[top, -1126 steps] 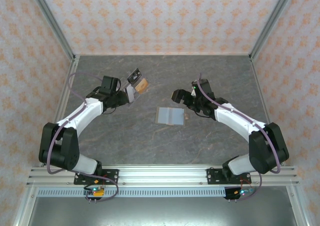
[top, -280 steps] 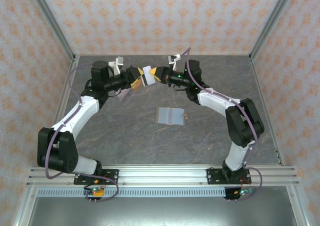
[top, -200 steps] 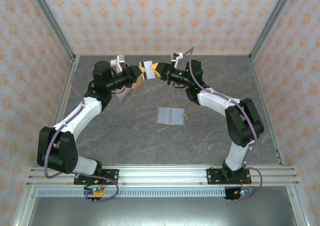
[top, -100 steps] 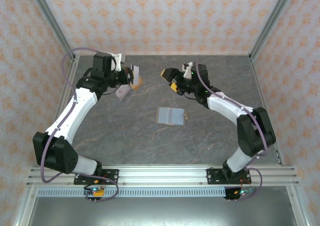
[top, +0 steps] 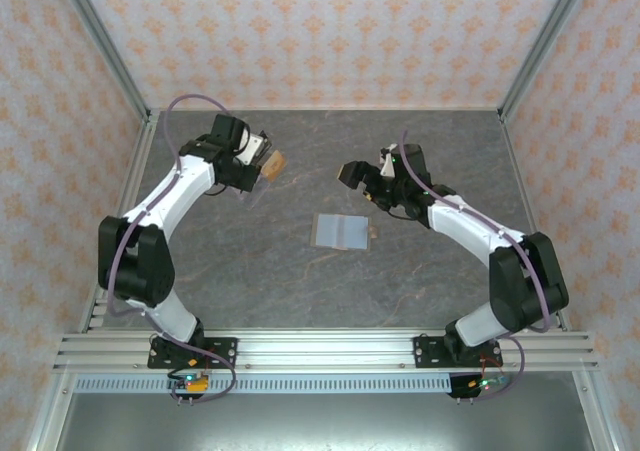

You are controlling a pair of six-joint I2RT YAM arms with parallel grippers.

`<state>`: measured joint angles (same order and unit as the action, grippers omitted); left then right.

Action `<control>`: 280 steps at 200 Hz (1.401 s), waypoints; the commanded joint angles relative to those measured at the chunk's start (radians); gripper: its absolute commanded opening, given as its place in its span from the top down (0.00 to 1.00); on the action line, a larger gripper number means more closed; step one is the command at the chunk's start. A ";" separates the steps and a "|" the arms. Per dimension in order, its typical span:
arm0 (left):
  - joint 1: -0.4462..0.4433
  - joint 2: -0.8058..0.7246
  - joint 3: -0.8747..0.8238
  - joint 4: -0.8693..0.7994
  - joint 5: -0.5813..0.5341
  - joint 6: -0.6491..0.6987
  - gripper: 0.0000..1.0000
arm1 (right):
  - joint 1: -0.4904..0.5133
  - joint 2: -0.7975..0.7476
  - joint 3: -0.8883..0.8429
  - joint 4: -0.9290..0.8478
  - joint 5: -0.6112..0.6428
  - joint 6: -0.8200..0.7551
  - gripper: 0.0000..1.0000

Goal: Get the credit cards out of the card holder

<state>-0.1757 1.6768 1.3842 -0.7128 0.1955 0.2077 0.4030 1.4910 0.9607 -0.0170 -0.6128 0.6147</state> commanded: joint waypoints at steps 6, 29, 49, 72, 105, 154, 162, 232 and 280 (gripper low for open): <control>0.028 0.054 0.092 -0.053 -0.046 0.101 1.00 | 0.000 -0.050 -0.013 -0.041 0.026 -0.038 0.01; 0.042 0.134 0.167 -0.104 -0.058 0.129 1.00 | 0.000 -0.065 -0.016 -0.043 0.033 -0.039 0.01; 0.047 0.197 0.225 -0.142 -0.064 0.152 1.00 | 0.000 -0.071 -0.017 -0.046 0.035 -0.040 0.01; 0.048 0.254 0.276 -0.164 -0.096 0.166 1.00 | 0.000 -0.074 -0.017 -0.046 0.032 -0.039 0.01; 0.048 0.282 0.290 -0.167 -0.103 0.195 1.00 | -0.001 -0.074 -0.022 -0.042 0.021 -0.031 0.01; 0.049 0.302 0.280 -0.169 -0.117 0.229 1.00 | -0.001 -0.073 -0.023 -0.035 0.013 -0.024 0.01; 0.050 0.303 0.280 -0.168 -0.117 0.229 1.00 | -0.001 -0.073 -0.023 -0.035 0.013 -0.024 0.01; 0.052 0.328 0.318 -0.193 -0.121 0.207 0.75 | 0.000 -0.072 -0.026 -0.031 0.010 -0.023 0.01; 0.053 0.263 0.313 -0.178 -0.087 0.162 0.66 | -0.001 -0.072 -0.031 -0.041 0.021 -0.032 0.01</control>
<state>-0.1299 1.9926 1.6714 -0.8684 0.0963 0.4023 0.4030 1.4425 0.9440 -0.0544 -0.6006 0.5968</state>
